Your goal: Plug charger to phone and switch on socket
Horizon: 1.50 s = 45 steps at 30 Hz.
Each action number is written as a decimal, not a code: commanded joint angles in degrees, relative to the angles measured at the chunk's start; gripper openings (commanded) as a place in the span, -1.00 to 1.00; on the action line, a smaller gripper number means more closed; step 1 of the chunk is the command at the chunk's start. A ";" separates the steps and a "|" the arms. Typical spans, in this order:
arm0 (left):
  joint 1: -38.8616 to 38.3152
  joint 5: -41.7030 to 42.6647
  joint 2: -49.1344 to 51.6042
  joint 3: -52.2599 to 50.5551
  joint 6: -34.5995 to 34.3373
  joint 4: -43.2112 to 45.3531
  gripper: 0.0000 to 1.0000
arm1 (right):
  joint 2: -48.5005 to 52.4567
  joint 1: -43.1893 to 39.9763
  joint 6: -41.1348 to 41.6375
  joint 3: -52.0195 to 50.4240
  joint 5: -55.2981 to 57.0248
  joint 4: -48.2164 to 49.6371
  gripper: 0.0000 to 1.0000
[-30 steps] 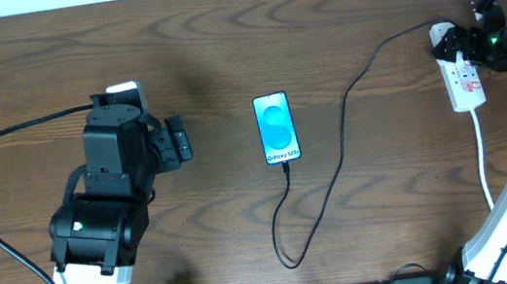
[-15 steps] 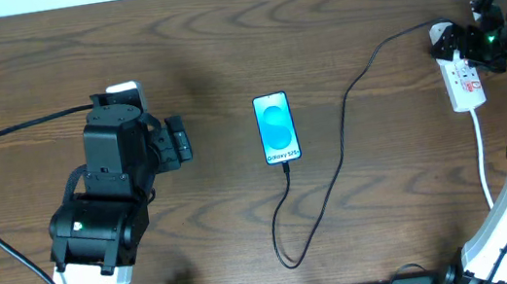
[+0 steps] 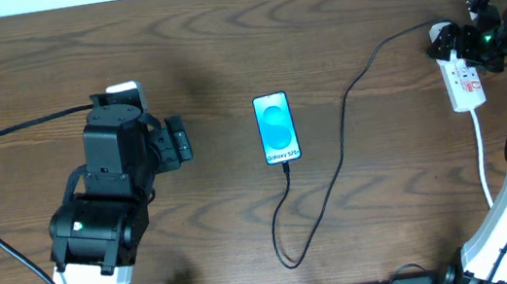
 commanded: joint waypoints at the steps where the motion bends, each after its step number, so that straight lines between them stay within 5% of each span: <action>1: 0.07 -0.76 0.02 0.13 0.76 -0.13 0.81 | 0.85 2.56 1.75 -1.33 -5.79 -2.21 0.98; 9: 0.07 -0.76 0.02 0.13 0.76 -0.13 0.81 | -2.86 1.97 2.08 -0.96 -5.03 -3.98 0.99; 27: 0.07 -0.76 0.02 0.13 0.76 -0.13 0.81 | -27.36 1.79 16.79 -0.96 21.35 -18.73 0.99; 45: 0.07 -0.76 0.02 0.13 0.76 -0.11 0.81 | -33.51 1.79 16.74 -0.98 20.61 -23.67 0.99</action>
